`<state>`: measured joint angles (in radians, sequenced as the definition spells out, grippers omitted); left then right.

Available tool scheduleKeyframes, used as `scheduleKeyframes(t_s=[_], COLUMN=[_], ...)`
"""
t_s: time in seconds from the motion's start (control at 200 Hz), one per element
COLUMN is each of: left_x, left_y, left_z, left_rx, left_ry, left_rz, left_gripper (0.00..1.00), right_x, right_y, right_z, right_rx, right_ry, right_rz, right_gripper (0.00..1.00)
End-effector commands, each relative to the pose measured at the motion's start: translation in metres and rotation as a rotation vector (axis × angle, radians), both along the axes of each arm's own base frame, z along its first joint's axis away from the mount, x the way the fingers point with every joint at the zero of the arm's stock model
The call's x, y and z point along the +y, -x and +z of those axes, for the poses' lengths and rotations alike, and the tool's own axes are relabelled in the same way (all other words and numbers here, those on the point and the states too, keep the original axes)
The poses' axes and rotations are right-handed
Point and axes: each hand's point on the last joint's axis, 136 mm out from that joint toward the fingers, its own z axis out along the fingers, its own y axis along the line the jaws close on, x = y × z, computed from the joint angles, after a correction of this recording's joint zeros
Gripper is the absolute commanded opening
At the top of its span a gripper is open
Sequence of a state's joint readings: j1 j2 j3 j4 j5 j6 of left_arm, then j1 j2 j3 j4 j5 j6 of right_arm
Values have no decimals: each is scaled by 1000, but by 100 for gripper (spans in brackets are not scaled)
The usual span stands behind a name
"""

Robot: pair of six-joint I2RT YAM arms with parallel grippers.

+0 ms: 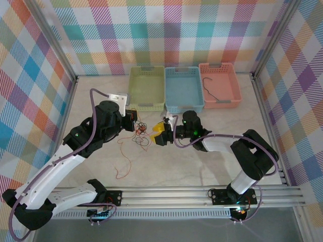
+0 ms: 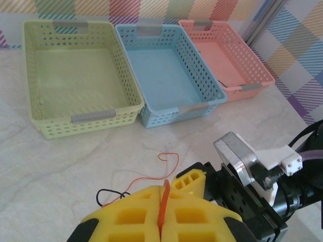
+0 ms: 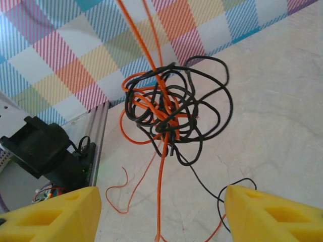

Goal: Untangle the cables

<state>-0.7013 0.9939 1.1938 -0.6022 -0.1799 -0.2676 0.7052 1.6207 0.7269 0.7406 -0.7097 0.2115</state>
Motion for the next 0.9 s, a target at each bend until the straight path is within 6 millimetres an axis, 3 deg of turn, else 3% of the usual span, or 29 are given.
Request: scheduleKeyframes(t_s=[0.0,0.445,0.745,0.9], left_x=[-2,-7,-9,-7], left_y=[-4,-4,-4,-4], left_z=[14,19,24,23], left_rx=[-33,-32,-36,-36], left_ry=[30,53,63,59], left_rz=[-1,-18,-24,-18], left_gripper=[0,0,0,0], right_x=[8,16,20,18], right_y=[7,11,15,12], right_z=[6,-10,-14,-14], right_rx=[-45,-38,-11,-35], right_ry=[-13,62,79,87], right_rz=[67,91,137,116], right_gripper=[66,60,34,11])
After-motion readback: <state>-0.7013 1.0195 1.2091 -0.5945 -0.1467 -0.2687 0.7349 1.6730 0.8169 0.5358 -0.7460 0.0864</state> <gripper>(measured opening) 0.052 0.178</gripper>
